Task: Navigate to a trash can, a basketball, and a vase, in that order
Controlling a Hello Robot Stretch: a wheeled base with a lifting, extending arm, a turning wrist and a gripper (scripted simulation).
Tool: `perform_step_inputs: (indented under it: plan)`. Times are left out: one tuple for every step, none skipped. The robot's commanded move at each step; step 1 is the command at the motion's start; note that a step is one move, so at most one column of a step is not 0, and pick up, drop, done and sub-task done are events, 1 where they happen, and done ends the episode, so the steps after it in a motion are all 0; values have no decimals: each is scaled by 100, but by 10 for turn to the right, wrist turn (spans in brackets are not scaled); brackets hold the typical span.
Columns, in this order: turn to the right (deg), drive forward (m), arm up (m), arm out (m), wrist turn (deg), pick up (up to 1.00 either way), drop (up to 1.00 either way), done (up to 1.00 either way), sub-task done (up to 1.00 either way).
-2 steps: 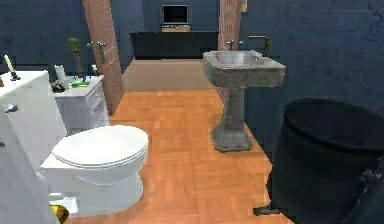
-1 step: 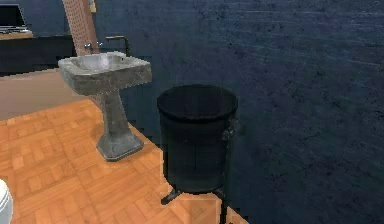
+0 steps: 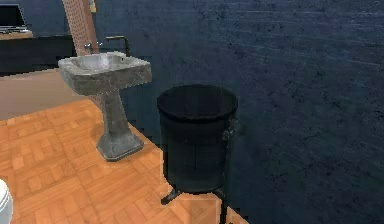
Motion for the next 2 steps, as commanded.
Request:
perform_step_inputs:
  plan:
    - [-450,0,0,0,0,0,0,0,0]
    - [-450,0,0,0,0,0,0,0,0]
